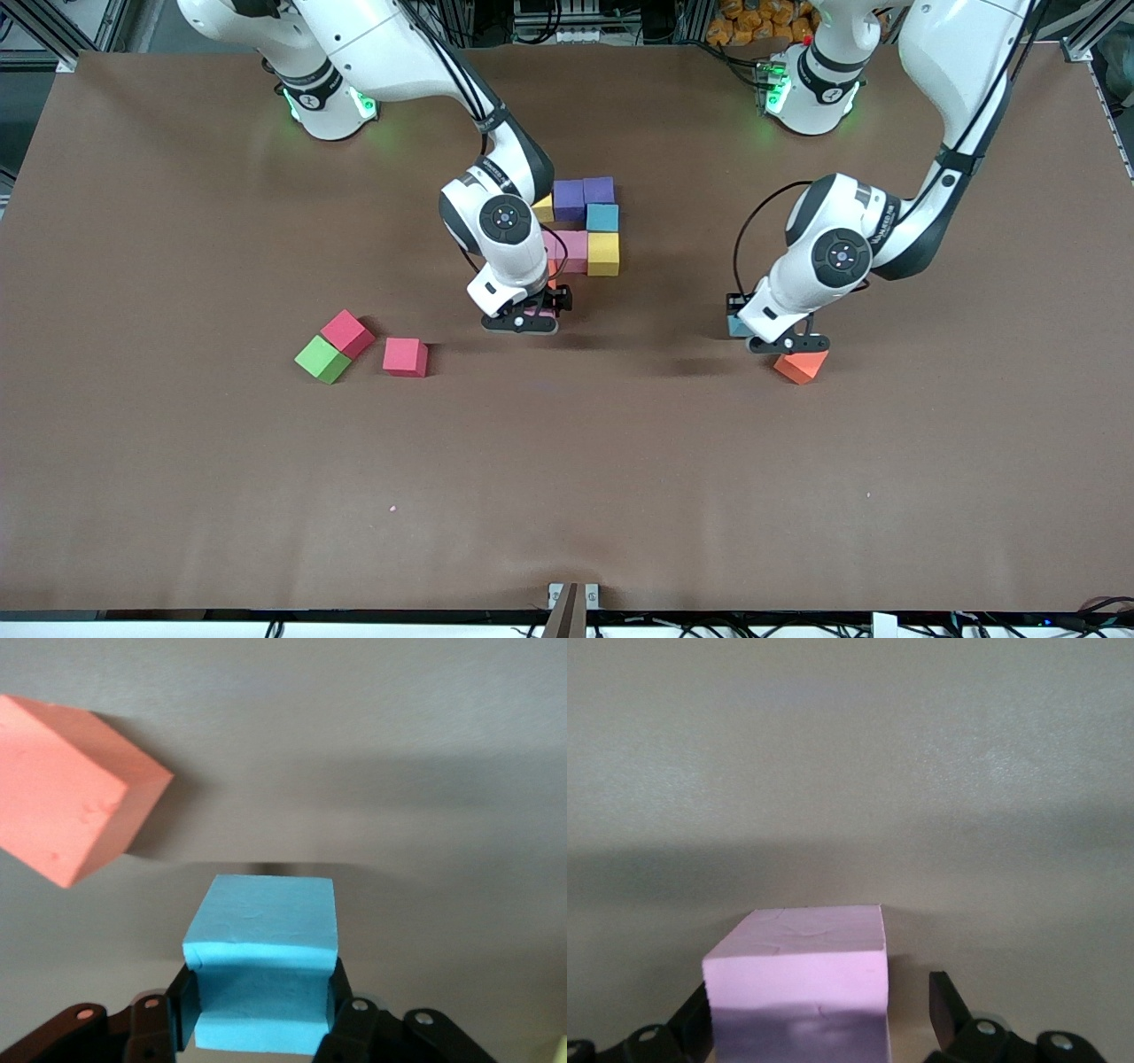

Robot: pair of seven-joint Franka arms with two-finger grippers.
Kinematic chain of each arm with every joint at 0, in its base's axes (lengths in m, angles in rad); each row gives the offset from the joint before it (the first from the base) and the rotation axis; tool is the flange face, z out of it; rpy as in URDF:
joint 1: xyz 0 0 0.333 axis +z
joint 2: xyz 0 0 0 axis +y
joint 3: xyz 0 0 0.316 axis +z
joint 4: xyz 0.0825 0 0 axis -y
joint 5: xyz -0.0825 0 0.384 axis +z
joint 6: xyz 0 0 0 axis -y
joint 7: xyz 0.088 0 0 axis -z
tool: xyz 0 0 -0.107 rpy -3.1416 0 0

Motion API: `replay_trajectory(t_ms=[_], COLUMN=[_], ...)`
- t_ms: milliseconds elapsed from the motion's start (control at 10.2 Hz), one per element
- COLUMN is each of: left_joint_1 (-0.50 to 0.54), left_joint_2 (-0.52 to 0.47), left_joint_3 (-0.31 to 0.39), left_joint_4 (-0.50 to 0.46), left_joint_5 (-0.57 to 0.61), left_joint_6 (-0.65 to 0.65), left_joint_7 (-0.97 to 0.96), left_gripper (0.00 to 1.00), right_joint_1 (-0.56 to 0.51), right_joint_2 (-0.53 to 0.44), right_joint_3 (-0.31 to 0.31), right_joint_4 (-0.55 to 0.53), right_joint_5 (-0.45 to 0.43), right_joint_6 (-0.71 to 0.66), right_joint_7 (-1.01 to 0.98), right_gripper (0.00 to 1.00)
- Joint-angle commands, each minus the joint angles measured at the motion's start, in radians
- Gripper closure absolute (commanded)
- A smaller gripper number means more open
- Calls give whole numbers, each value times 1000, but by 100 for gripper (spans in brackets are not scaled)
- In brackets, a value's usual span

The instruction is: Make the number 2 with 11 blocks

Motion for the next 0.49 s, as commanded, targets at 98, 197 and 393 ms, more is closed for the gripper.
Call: replay_trajectory(t_ms=[98,197,393], left_joint_1=[-43,-48,-49], left_joint_2=[34,31,16], left_joint_3=[-1,-3,-4], left_joint_4=[66,67,87], left_joint_5=[-39,-39,-39], left_joint_6=[-5,-7,-53], left_joint_7=[-116,-161,-263], left_gripper=[41,41,41], right_joint_1=[20,18,23], right_joint_2=[6,-1,-20], right_joint_3=[-18,-18,-15], right_joint_4=[27,36,58], right_joint_5=[-13,-9,-8], right_joint_6=[-9,-13,-81], right_joint_7=[25,25,25], right_gripper=[0,0,0])
